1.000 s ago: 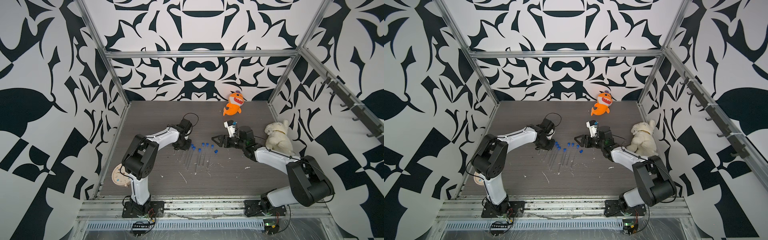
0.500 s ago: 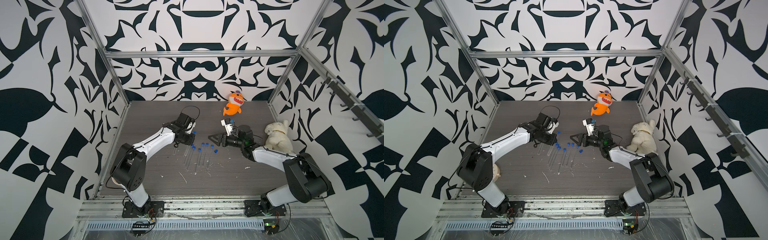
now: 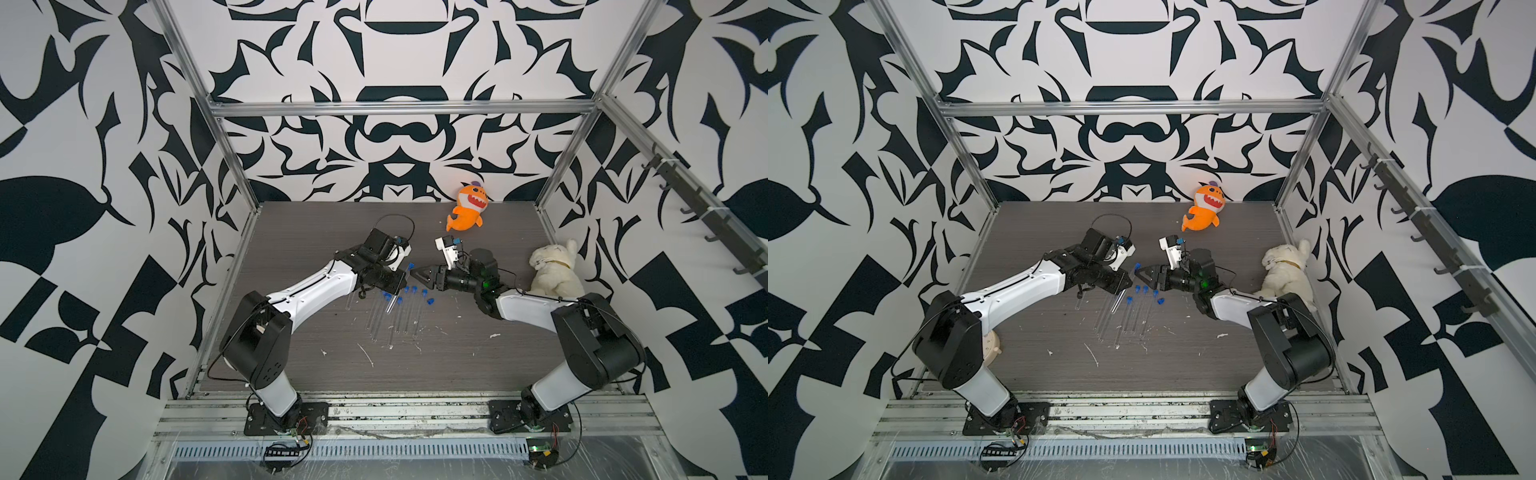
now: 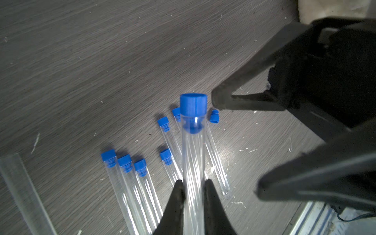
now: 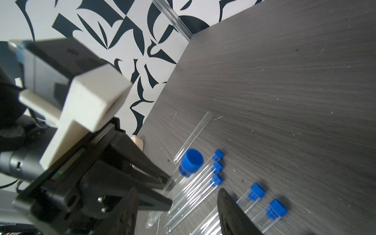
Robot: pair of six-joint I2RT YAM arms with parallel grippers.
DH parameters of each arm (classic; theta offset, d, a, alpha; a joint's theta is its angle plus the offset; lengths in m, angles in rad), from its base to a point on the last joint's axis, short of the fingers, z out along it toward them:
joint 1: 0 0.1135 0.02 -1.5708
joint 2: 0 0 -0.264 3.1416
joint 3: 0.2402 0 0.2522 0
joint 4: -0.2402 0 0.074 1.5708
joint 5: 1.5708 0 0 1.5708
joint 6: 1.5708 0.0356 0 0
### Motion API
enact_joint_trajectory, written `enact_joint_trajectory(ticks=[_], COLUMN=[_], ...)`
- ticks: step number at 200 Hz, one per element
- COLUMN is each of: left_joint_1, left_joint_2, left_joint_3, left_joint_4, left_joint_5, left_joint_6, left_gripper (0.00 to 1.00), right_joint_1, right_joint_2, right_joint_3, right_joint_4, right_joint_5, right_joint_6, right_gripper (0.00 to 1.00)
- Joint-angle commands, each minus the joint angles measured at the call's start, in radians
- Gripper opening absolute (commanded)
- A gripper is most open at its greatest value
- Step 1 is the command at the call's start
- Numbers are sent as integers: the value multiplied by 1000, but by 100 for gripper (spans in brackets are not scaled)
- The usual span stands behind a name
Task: Remove stoppers from test tubes
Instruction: Open the stopper on the test tube.
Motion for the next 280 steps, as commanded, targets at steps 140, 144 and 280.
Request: enact_joint_trajectory(ticks=[140,144,280], left_joint_1=[-21,-21,-21], left_joint_2=[-27,-27,-37], left_joint_3=[-31,-31,-60], left_joint_4=[19,17,-6], left_joint_5=[24,24,19], left_joint_6=[31,31,51], left_gripper=[0,0,0], right_joint_1=[25,25,25], right_joint_2=[61,61,15], right_joint_3=[63,64,76], right_joint_4=[172,170,159], right_joint_5=[35,36,88], right_joint_6=[100,98,107], right_gripper=[21,20,4])
